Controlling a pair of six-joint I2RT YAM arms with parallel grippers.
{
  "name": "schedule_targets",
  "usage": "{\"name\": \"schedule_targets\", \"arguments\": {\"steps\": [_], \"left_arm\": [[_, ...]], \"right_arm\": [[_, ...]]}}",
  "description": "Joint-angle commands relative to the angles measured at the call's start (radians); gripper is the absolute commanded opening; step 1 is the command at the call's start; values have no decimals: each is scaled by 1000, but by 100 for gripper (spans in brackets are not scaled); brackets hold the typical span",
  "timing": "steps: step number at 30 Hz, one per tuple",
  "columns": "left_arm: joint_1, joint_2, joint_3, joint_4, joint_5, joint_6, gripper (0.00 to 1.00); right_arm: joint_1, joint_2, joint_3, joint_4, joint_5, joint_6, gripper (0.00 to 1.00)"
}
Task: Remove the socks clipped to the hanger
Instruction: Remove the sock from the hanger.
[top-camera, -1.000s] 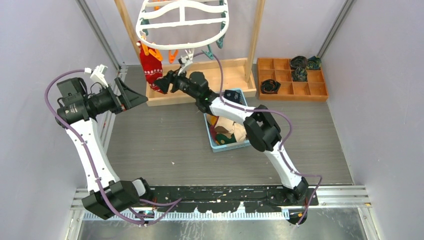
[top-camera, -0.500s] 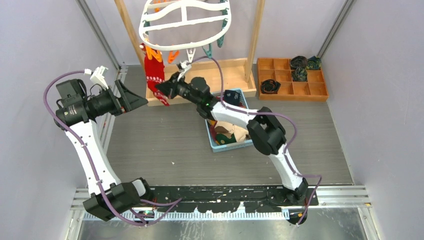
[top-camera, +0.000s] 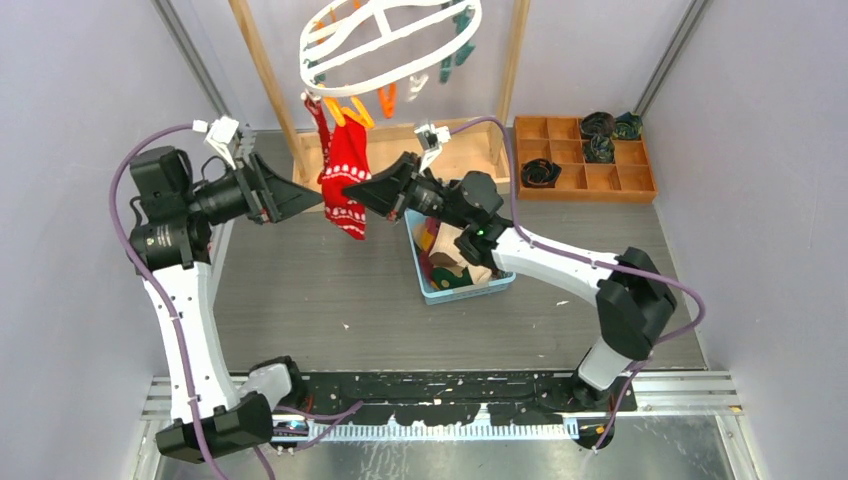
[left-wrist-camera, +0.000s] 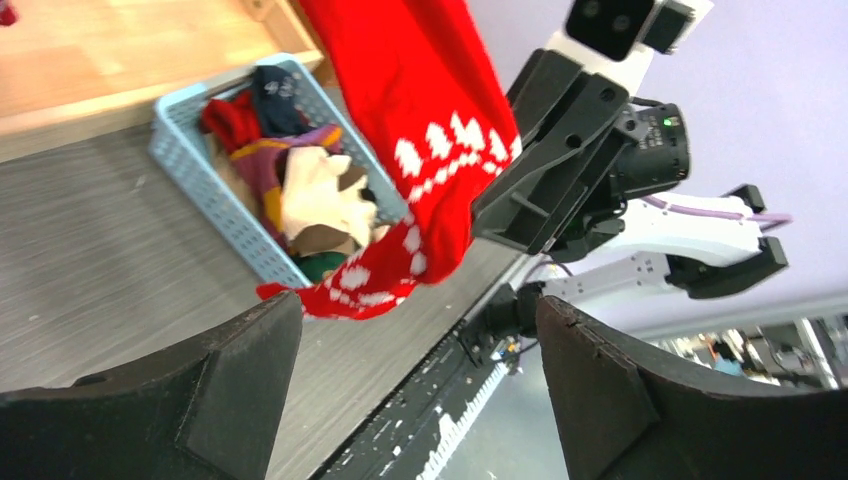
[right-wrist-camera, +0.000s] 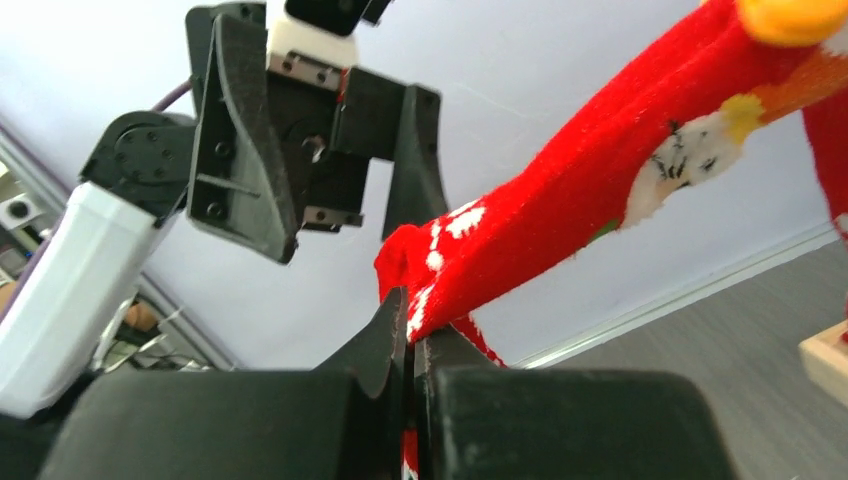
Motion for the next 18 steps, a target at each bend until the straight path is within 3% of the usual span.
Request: {"name": "schedule_targets", "arguments": {"steps": [1, 10, 18], "left_arm": [[-104, -2, 3, 165, 14, -159, 87], [-357, 34, -17, 286, -53, -305, 86], [-418, 67, -6, 361, -50, -383, 80]], "right_arm": [[5, -124, -98, 36, -87, 94, 1], [5, -255, -153, -72, -147, 134, 1], [-4, -273, -139, -134, -148, 135, 1]]}}
